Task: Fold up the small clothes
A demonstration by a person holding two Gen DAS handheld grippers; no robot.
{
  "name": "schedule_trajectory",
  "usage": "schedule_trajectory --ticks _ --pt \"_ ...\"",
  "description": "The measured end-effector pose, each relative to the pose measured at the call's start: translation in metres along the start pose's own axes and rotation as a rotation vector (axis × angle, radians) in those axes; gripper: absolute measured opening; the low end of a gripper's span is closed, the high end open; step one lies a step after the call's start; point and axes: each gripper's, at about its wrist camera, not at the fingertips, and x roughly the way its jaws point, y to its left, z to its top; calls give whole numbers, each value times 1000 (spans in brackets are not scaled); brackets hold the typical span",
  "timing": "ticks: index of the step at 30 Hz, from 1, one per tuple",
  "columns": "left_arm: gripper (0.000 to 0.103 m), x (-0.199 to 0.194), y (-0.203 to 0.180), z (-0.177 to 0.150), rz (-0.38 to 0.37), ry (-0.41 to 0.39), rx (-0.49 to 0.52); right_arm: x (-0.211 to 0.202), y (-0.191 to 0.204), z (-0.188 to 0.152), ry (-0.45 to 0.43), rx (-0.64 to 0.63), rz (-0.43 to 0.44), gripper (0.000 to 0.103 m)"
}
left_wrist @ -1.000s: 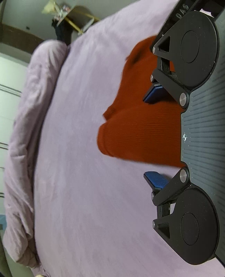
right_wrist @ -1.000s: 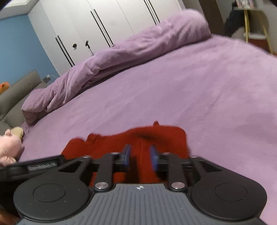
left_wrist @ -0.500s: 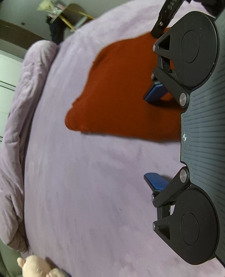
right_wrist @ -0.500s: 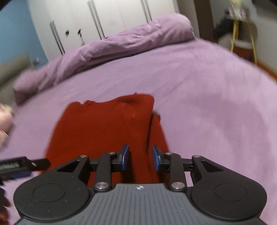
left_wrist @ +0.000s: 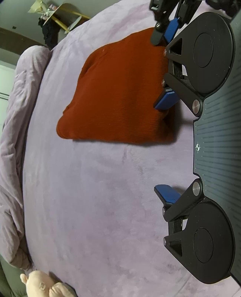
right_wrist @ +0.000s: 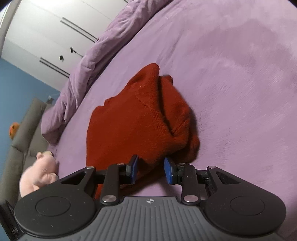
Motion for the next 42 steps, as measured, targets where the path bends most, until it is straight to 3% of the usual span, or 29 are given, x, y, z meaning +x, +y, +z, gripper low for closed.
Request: schedule_trajectory --ticks 6,10,12,17,19,22,28,34,38,42 --pt "91 11 0 -12 -43 29 40 10 -8 1 5 112 52 8" --pt "91 18 -12 -13 -29 19 71 11 -25 4 11 312 240 7" --pt "90 23 -15 -10 -9 -5 66 11 -30 5 8 375 295 7" --pt "90 31 -7 -7 92 -38 16 3 -24 9 -35 294 296 7" --pt "90 28 7 -6 71 -45 -57 1 -19 10 -49 236 246 7" --pt "89 26 17 -4 46 -28 -103 9 -2 9 -32 34 0 7" --pt "89 8 25 -2 20 -17 -111 -2 34 3 -66 -209 -120 12" --pt "89 -21 17 4 87 -149 -71 -20 70 -5 -203 -458 -232 13" --pt "89 -1 9 15 89 -104 -27 -4 75 -6 -157 -531 -241 12" --pt "91 25 2 14 109 -39 29 20 66 -10 -81 -600 -361 10"
